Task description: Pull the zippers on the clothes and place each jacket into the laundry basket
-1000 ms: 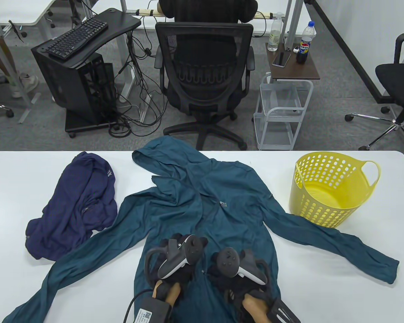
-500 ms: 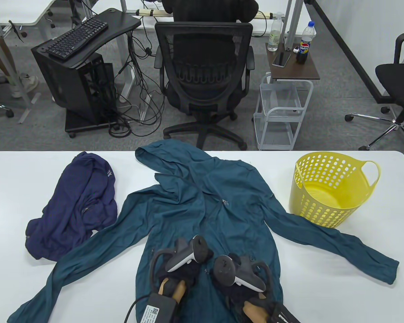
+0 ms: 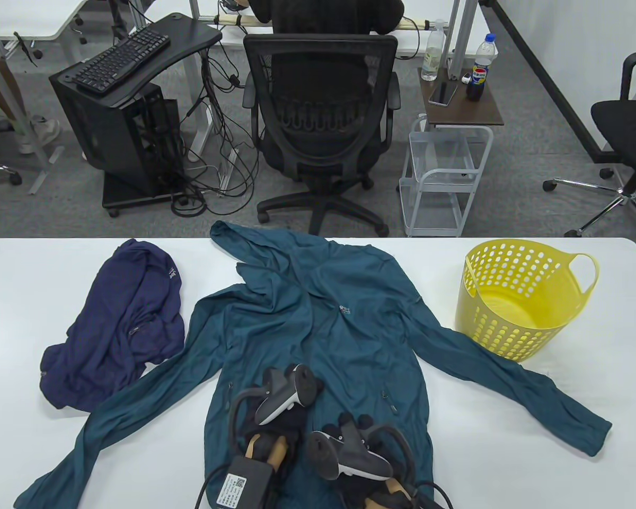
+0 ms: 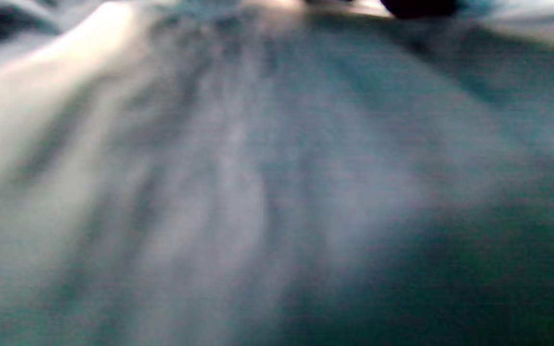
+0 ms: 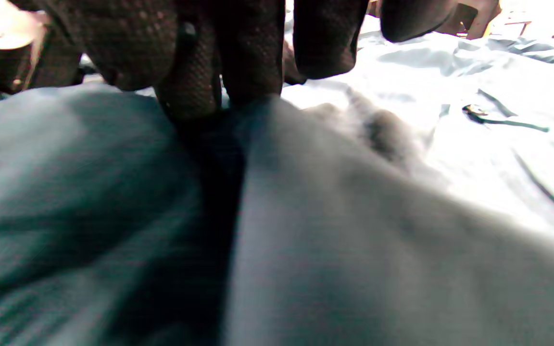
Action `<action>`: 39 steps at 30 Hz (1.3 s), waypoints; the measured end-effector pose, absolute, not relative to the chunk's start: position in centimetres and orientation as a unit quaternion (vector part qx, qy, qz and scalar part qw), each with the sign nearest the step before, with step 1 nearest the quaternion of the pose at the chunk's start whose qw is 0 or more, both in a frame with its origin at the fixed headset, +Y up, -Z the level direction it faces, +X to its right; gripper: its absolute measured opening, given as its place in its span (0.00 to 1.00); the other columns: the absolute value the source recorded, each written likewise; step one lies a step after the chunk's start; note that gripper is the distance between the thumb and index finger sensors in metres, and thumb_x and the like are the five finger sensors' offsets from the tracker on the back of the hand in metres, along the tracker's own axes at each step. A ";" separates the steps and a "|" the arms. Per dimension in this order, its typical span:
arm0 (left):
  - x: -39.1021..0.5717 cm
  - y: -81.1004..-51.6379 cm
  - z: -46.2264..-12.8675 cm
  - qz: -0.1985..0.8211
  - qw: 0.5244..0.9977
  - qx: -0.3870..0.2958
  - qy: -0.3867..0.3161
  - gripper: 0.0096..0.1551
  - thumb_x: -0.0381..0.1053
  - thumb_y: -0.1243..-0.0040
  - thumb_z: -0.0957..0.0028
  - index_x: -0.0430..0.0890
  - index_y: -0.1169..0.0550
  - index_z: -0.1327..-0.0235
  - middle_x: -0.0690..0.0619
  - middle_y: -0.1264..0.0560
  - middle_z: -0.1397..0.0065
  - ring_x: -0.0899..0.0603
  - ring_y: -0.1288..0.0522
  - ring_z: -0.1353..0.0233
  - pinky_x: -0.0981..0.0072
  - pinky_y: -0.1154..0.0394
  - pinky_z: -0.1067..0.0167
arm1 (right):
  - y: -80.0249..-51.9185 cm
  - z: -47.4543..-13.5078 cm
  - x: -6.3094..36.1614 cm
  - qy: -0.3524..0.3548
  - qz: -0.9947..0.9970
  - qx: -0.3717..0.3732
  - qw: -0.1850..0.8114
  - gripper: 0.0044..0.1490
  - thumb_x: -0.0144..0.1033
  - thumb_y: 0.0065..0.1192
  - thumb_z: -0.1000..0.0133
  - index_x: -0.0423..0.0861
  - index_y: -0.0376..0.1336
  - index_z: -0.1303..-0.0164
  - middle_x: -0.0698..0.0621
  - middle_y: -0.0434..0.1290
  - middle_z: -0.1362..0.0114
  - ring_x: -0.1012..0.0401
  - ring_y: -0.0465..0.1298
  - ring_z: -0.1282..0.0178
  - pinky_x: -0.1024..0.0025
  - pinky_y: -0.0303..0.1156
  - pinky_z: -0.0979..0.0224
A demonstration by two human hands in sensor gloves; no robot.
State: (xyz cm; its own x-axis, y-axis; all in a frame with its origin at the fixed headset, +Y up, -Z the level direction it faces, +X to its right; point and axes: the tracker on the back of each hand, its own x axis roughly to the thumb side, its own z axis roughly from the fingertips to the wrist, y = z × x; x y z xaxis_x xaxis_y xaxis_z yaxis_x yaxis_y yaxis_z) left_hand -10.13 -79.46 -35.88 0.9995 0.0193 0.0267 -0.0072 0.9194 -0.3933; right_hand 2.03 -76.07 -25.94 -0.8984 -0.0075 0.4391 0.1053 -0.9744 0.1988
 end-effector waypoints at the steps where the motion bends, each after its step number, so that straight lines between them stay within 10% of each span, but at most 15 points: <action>1: -10.1 -79.5 -36.0 0.007 0.980 -0.201 -0.013 0.30 0.59 0.53 0.52 0.86 0.41 0.40 0.69 0.50 0.15 0.41 0.50 0.15 0.37 0.47 0.25 | -76.2 -25.9 1.9 -0.114 -0.967 -0.226 0.034 0.29 0.48 0.64 0.47 0.55 0.70 0.35 0.51 0.68 0.18 0.43 0.62 0.17 0.37 0.55 0.22; 19: -7.7 -74.8 -32.9 0.035 0.994 -0.066 -0.074 0.28 0.56 0.51 0.55 0.79 0.29 0.40 0.64 0.31 0.21 0.42 0.37 0.19 0.38 0.40 0.28 | -78.1 -30.8 7.5 -0.132 -0.977 -0.128 -0.112 0.28 0.51 0.58 0.45 0.62 0.66 0.34 0.56 0.60 0.14 0.50 0.60 0.16 0.41 0.57 0.21; 24: -5.7 -76.4 -33.0 -0.005 0.986 -0.142 -0.091 0.28 0.55 0.50 0.55 0.74 0.27 0.40 0.63 0.24 0.25 0.46 0.27 0.25 0.43 0.35 0.30 | -78.2 -31.2 8.7 -0.118 -0.979 -0.113 -0.118 0.28 0.51 0.59 0.46 0.61 0.66 0.34 0.55 0.61 0.15 0.50 0.60 0.16 0.41 0.56 0.21; 39: -7.8 -78.4 -33.9 0.015 0.976 -0.208 -0.069 0.30 0.56 0.51 0.54 0.81 0.36 0.39 0.66 0.43 0.17 0.48 0.43 0.19 0.39 0.39 0.28 | -75.8 -26.5 5.9 -0.063 -0.980 -0.182 -0.039 0.28 0.49 0.63 0.47 0.57 0.71 0.36 0.53 0.71 0.20 0.44 0.70 0.22 0.39 0.60 0.24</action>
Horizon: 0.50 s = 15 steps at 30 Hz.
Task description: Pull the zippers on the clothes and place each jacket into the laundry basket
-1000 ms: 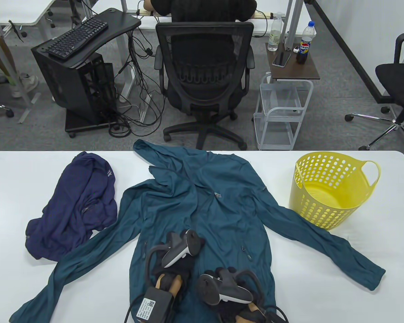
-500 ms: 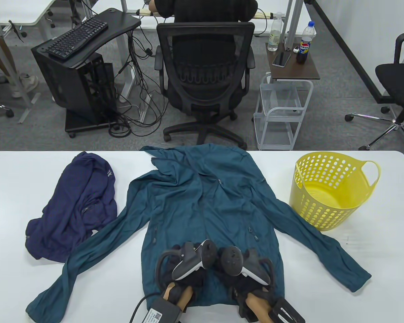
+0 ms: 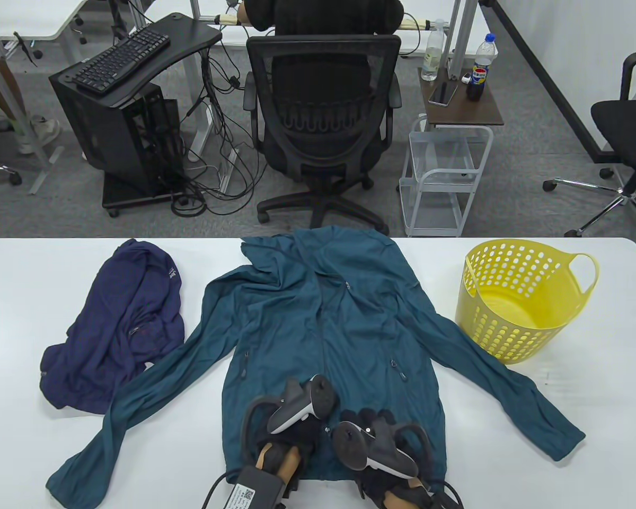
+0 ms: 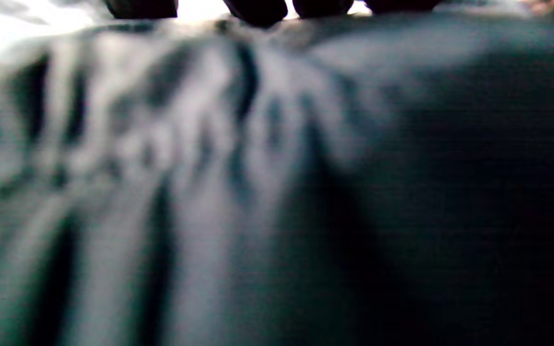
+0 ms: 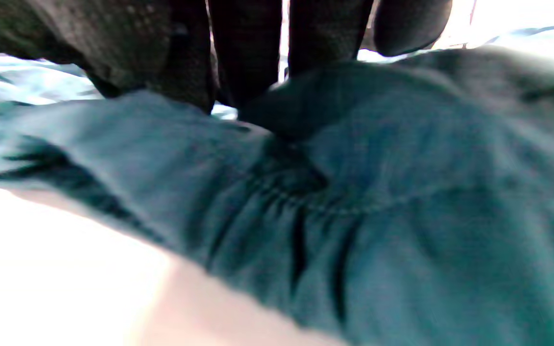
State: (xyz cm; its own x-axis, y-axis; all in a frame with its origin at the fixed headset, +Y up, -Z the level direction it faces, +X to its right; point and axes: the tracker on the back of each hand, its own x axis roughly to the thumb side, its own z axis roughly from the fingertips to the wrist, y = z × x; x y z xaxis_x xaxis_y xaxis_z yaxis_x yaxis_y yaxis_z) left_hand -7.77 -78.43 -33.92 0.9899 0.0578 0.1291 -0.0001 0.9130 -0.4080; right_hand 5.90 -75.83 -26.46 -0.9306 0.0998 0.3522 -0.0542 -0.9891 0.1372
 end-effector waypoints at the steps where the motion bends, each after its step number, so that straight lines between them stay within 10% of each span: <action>1: -8.1 -78.5 -34.1 0.018 0.975 -0.210 -0.066 0.30 0.56 0.51 0.54 0.81 0.36 0.39 0.66 0.44 0.17 0.48 0.43 0.18 0.39 0.40 0.28 | -75.7 -26.2 5.7 0.067 0.979 0.188 0.049 0.28 0.49 0.63 0.47 0.57 0.72 0.36 0.53 0.71 0.20 0.43 0.70 0.22 0.38 0.60 0.24; 15: -10.4 -79.0 -35.1 0.031 0.976 -0.209 -0.051 0.30 0.56 0.51 0.53 0.83 0.37 0.40 0.63 0.47 0.16 0.44 0.47 0.18 0.37 0.43 0.28 | -75.5 -23.5 3.5 0.128 0.952 0.267 0.077 0.27 0.53 0.64 0.48 0.56 0.74 0.41 0.54 0.69 0.19 0.39 0.61 0.17 0.33 0.53 0.23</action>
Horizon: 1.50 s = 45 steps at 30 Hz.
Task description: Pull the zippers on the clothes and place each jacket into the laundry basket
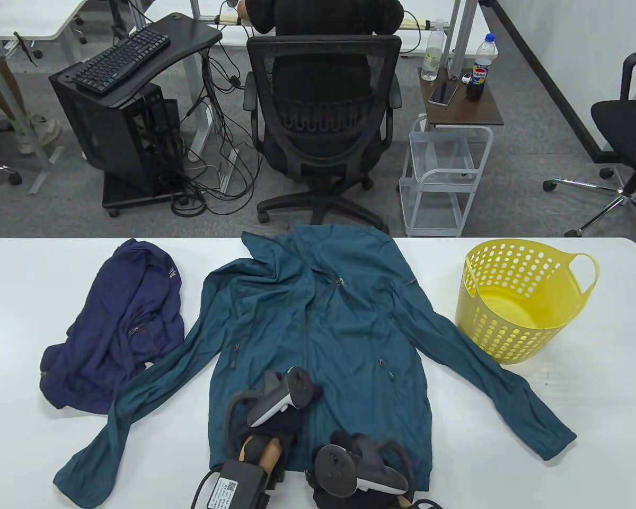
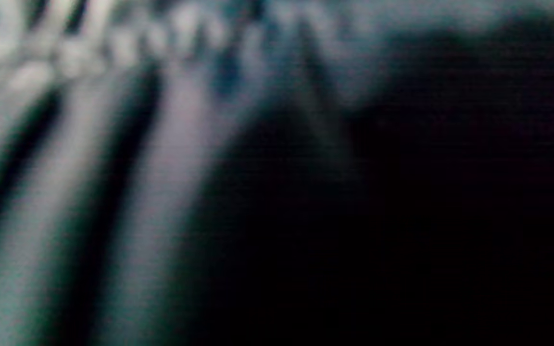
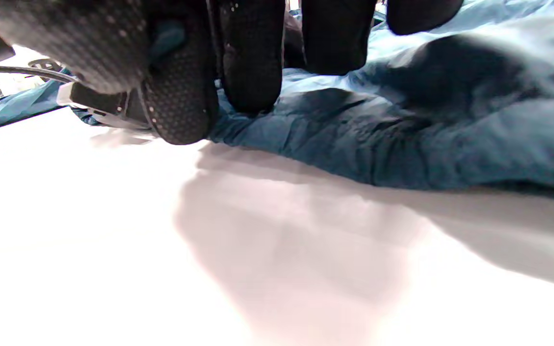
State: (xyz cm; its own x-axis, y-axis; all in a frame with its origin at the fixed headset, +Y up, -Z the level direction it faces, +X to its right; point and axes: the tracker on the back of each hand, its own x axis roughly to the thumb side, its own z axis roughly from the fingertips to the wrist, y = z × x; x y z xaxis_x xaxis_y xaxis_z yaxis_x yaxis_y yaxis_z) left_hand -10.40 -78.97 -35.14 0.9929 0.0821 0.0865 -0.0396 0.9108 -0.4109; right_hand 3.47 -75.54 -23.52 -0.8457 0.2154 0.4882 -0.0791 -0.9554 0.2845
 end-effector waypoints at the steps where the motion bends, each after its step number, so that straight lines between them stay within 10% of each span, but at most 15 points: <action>1: -10.4 -79.0 -35.2 0.032 0.976 -0.210 -0.053 0.30 0.56 0.51 0.53 0.82 0.36 0.40 0.62 0.47 0.16 0.43 0.47 0.18 0.36 0.43 0.28 | -75.5 -23.6 3.6 0.124 0.953 0.266 0.070 0.28 0.55 0.63 0.48 0.58 0.73 0.40 0.56 0.69 0.18 0.40 0.61 0.17 0.34 0.54 0.23; 19: -7.8 -74.7 -30.2 -0.020 0.953 -0.290 -0.082 0.24 0.52 0.48 0.56 0.65 0.20 0.47 0.51 0.25 0.26 0.39 0.20 0.33 0.42 0.25 0.40 | -74.2 -29.9 18.7 0.003 0.978 -0.086 0.189 0.35 0.58 0.59 0.47 0.55 0.68 0.31 0.52 0.64 0.15 0.38 0.57 0.16 0.33 0.53 0.23; 30: -19.4 -73.8 -34.6 0.095 0.974 -0.124 0.167 0.41 0.71 0.52 0.58 0.73 0.48 0.28 0.55 0.58 0.13 0.36 0.66 0.18 0.33 0.55 0.27 | -75.7 -30.9 24.9 0.041 0.957 -0.221 0.186 0.41 0.59 0.59 0.46 0.54 0.59 0.23 0.50 0.54 0.12 0.38 0.52 0.16 0.36 0.54 0.23; 35: -22.9 -77.8 -36.2 0.071 0.952 -0.210 0.212 0.46 0.76 0.61 0.61 0.74 0.61 0.30 0.52 0.67 0.16 0.37 0.75 0.21 0.32 0.61 0.27 | -76.9 -31.6 25.6 0.076 0.950 -0.236 0.192 0.43 0.59 0.58 0.46 0.55 0.54 0.20 0.51 0.49 0.10 0.38 0.51 0.16 0.37 0.53 0.22; 45: -22.9 -78.2 -35.7 0.071 0.957 -0.184 0.214 0.45 0.75 0.60 0.61 0.72 0.56 0.29 0.51 0.47 0.17 0.35 0.68 0.19 0.32 0.58 0.27 | -77.3 -31.7 26.0 0.086 0.950 -0.244 0.177 0.40 0.58 0.59 0.46 0.52 0.61 0.24 0.50 0.65 0.17 0.40 0.49 0.16 0.38 0.51 0.22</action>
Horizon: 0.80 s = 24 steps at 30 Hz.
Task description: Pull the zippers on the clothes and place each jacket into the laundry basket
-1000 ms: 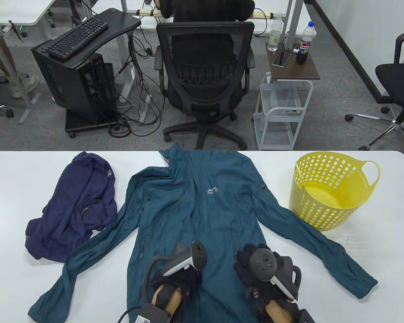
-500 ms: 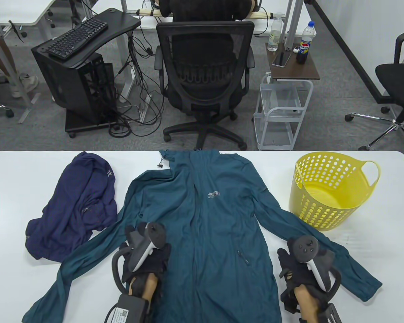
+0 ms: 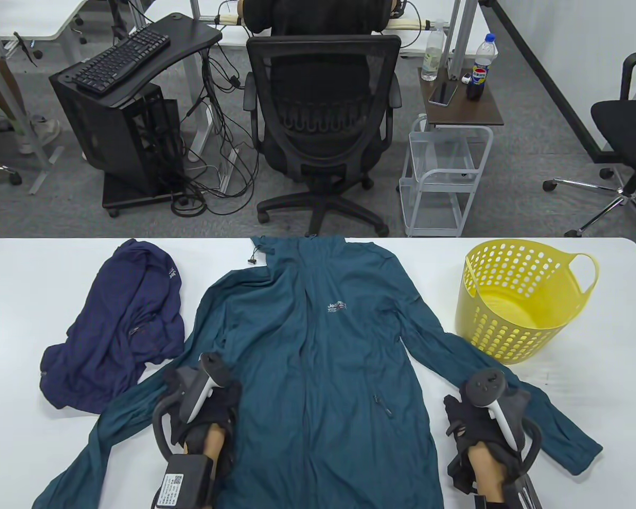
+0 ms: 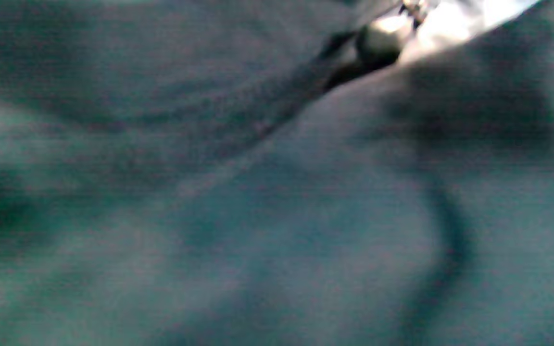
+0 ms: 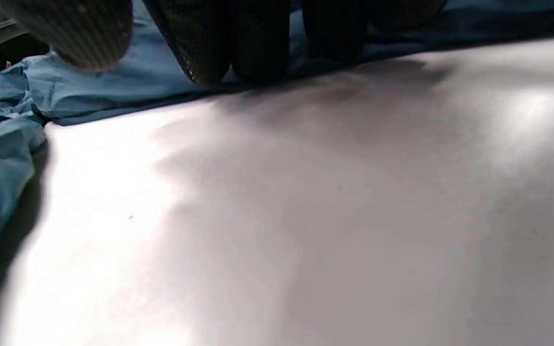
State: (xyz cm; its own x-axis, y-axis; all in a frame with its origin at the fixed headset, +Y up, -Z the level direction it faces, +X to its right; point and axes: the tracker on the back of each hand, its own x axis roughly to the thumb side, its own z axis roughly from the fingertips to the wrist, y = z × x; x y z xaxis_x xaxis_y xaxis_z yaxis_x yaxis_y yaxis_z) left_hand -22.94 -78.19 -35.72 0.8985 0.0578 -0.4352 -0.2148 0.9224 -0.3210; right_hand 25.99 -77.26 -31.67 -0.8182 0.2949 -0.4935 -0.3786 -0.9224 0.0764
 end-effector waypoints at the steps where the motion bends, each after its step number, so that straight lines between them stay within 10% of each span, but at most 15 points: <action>1: -22.8 -78.0 -35.6 0.069 0.958 -0.183 0.212 0.45 0.74 0.59 0.61 0.71 0.54 0.29 0.52 0.45 0.19 0.34 0.65 0.19 0.32 0.58 0.28 | -77.2 -31.6 25.9 0.086 0.950 -0.240 0.178 0.39 0.58 0.59 0.46 0.52 0.62 0.25 0.49 0.67 0.20 0.39 0.46 0.15 0.38 0.49 0.21; 11: -19.9 -75.1 -33.4 0.121 0.965 -0.179 0.149 0.45 0.75 0.58 0.61 0.64 0.43 0.26 0.50 0.25 0.28 0.35 0.22 0.34 0.40 0.25 0.43 | -76.6 -31.1 23.3 0.076 0.964 -0.194 0.164 0.43 0.60 0.57 0.46 0.50 0.58 0.23 0.46 0.67 0.21 0.49 0.78 0.35 0.49 0.71 0.32; 24: -13.2 -77.2 -30.9 0.499 0.790 -0.354 -0.031 0.49 0.76 0.63 0.60 0.61 0.51 0.24 0.40 0.36 0.20 0.29 0.25 0.32 0.42 0.22 0.46 | -76.2 -29.2 13.5 0.157 0.969 -0.045 0.184 0.41 0.61 0.54 0.46 0.44 0.69 0.31 0.45 0.80 0.34 0.54 0.87 0.50 0.56 0.80 0.44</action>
